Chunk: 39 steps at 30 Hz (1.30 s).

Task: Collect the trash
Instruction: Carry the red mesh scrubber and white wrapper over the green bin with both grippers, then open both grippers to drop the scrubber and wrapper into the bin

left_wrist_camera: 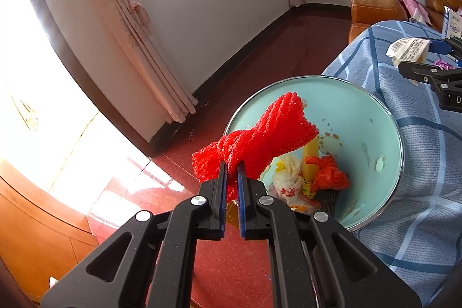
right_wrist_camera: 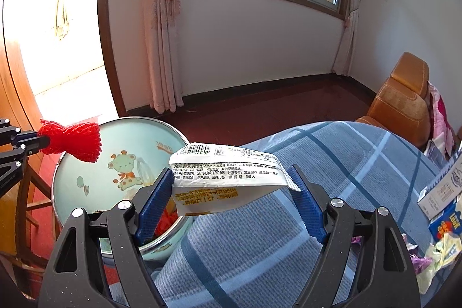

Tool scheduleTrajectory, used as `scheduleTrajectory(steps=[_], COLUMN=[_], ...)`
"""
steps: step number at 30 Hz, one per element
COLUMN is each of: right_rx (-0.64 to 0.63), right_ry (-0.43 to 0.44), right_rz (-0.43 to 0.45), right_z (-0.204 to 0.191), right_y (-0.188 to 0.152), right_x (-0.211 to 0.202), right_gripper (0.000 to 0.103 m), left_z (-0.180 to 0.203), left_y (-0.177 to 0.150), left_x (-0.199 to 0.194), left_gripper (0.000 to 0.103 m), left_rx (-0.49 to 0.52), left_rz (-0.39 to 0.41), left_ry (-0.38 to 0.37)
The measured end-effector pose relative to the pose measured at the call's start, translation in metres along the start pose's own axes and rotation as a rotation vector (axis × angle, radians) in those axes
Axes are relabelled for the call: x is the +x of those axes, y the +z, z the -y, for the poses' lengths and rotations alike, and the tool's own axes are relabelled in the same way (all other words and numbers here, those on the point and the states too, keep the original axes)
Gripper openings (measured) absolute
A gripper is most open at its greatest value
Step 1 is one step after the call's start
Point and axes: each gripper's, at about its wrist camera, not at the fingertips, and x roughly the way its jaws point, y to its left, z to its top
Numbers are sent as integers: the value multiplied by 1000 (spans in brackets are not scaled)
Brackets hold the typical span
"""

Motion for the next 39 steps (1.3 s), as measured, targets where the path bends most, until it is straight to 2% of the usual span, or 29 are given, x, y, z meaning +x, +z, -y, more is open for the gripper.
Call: scheduleTrajectory(steps=[39], right_rx=[-40], right_ry=[23], right_rz=[-6], right_z=[-20], right_y=[5], right_x=[7], right_gripper=[79], left_z=[-4], left_y=[-2], left_x=[3], left_gripper=[6], left_rx=[-24], left_rz=[-11], left_ry=[6])
